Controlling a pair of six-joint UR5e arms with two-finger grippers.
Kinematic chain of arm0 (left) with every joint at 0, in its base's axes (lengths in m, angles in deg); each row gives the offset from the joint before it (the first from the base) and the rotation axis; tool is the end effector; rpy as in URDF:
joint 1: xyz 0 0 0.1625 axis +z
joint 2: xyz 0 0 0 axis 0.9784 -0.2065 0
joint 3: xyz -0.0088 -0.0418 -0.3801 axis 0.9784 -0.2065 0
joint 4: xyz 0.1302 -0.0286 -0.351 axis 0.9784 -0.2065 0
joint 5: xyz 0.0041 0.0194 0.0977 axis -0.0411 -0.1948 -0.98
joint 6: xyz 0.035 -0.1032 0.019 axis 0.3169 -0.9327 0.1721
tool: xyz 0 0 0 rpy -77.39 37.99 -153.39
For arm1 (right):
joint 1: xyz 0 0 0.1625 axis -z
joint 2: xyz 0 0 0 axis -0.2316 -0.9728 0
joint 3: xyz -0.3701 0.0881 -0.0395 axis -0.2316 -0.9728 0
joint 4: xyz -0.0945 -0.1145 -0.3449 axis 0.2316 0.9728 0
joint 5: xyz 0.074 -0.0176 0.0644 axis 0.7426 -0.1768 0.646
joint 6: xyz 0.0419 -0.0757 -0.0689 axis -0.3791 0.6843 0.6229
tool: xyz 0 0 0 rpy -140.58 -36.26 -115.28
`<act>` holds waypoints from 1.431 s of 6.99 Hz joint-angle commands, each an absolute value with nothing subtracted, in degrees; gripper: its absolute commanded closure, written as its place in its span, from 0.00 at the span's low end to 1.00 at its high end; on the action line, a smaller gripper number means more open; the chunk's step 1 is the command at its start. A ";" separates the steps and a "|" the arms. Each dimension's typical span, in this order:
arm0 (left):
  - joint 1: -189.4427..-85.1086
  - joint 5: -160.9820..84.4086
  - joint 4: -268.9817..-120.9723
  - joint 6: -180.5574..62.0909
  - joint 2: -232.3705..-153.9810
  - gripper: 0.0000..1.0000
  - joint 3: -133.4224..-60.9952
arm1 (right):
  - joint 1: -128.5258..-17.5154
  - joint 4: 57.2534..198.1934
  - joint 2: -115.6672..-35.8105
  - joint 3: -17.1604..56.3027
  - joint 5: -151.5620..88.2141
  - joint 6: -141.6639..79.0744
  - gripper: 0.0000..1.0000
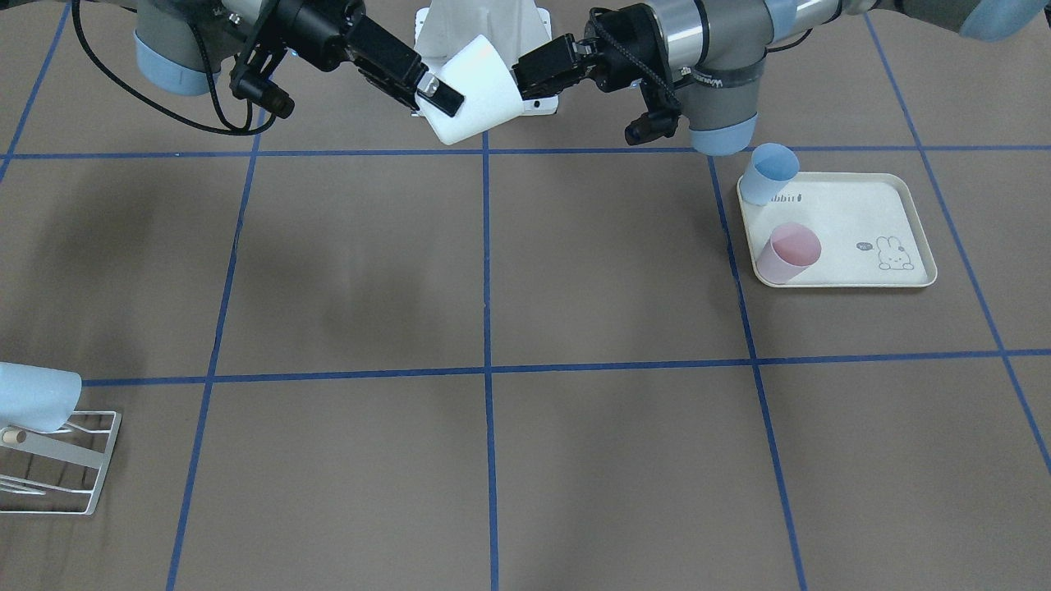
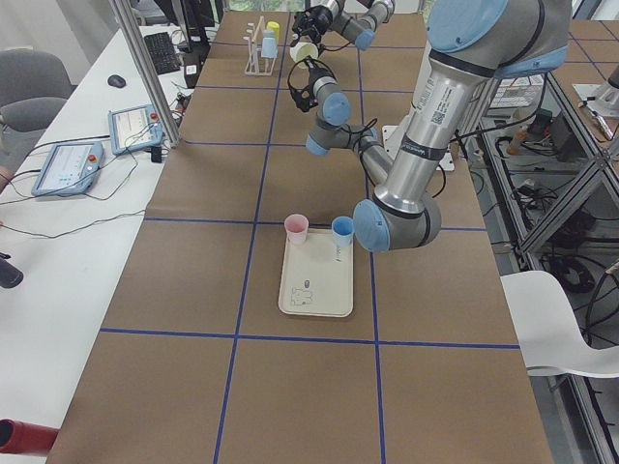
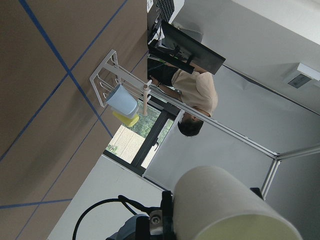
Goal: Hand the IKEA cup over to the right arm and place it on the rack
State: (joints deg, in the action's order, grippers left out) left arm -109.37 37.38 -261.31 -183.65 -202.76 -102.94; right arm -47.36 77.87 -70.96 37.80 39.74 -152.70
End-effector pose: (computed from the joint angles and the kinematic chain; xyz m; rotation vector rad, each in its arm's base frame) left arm 0.3608 -0.3590 0.1445 -0.4277 2.2700 -0.6081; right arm -0.3252 -0.3695 0.1259 -0.2985 -1.9855 0.8756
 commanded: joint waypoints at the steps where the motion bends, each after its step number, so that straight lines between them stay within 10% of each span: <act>1: -109.63 36.78 -260.81 -183.20 -202.67 0.00 -103.18 | -47.75 77.96 -70.62 37.93 39.52 -152.09 0.99; 10: -124.55 40.90 -227.20 -138.08 -195.04 0.00 -103.18 | -74.62 97.91 -70.88 17.66 39.44 -83.57 0.97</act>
